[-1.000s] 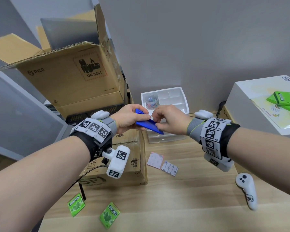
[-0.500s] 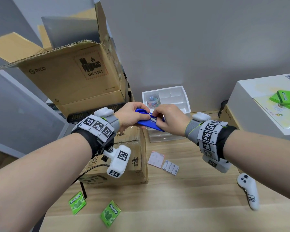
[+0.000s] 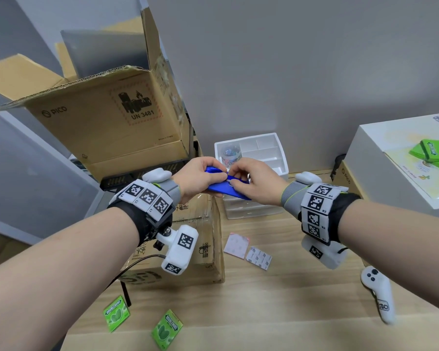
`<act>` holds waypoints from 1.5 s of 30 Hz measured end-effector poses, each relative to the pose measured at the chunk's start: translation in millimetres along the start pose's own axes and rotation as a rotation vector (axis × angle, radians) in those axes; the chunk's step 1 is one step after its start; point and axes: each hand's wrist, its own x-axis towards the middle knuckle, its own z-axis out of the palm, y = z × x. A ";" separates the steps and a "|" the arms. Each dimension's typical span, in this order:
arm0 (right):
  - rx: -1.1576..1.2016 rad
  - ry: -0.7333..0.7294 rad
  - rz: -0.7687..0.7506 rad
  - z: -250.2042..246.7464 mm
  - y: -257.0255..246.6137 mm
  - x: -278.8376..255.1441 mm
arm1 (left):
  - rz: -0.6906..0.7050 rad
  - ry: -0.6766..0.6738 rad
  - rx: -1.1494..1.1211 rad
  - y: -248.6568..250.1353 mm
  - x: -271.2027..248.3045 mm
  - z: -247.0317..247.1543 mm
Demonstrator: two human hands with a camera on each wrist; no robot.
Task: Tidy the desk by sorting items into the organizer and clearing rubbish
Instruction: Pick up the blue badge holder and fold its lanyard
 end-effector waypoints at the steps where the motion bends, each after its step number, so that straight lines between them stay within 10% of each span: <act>1: -0.049 -0.005 -0.007 -1.3 2.3 1.5 | -0.005 -0.001 -0.014 -0.3 2.4 -0.1; 11: 0.004 -0.098 0.023 -7.5 29.3 17.4 | -0.033 0.039 -0.059 -8.8 21.5 -3.8; 24: 0.576 -0.077 0.469 -4.9 59.1 45.7 | 0.019 -0.021 0.184 -9.2 75.4 -9.2; 33: -0.067 0.112 0.381 -64.0 119.5 104.0 | -0.150 0.121 0.275 -23.7 127.2 -3.7; 45: -0.527 0.013 0.311 -46.6 163.3 102.1 | -0.086 0.086 0.591 -50.5 139.5 4.7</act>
